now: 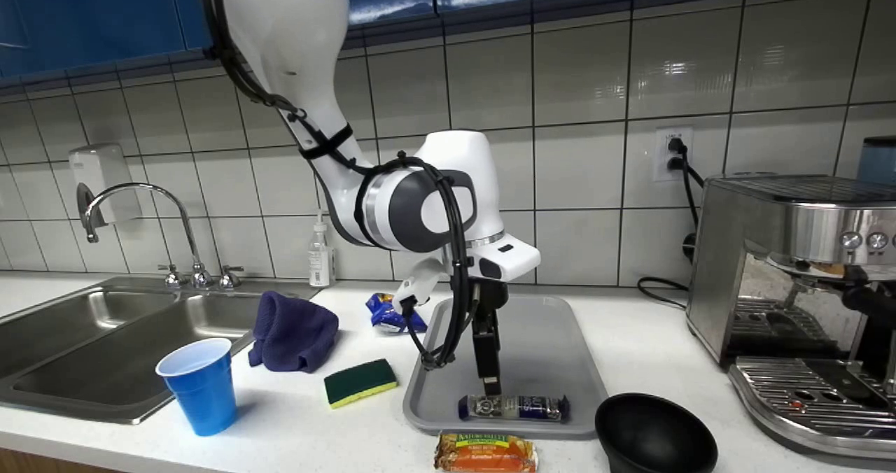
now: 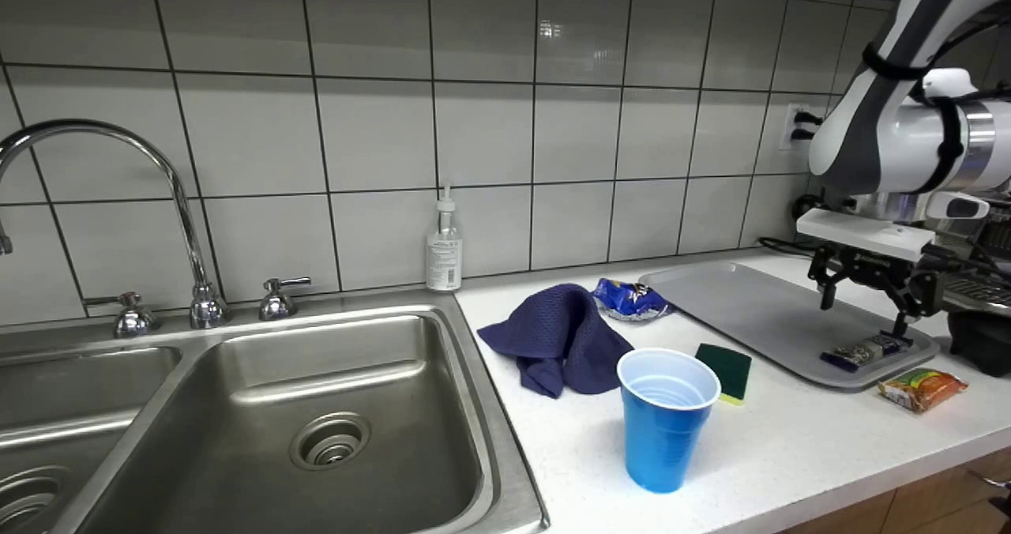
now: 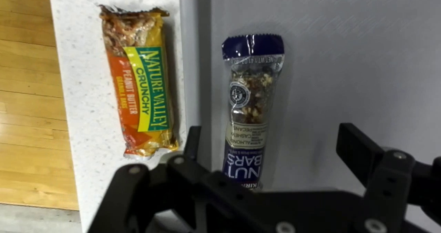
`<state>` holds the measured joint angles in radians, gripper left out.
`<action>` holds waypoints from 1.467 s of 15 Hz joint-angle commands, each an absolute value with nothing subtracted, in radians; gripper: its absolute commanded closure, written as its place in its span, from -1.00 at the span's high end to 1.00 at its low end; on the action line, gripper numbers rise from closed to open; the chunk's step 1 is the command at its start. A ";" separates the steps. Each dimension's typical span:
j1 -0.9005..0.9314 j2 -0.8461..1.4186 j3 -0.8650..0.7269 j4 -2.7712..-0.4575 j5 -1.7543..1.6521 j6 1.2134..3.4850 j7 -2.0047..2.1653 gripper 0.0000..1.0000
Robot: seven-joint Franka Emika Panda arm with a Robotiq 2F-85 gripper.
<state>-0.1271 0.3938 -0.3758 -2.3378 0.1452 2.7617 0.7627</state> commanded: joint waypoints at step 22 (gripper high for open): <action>-0.127 0.009 -0.242 -2.667 0.140 2.806 0.514 1.00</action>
<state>-0.0943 0.0075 -0.2749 -2.6678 0.1368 2.8051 0.5171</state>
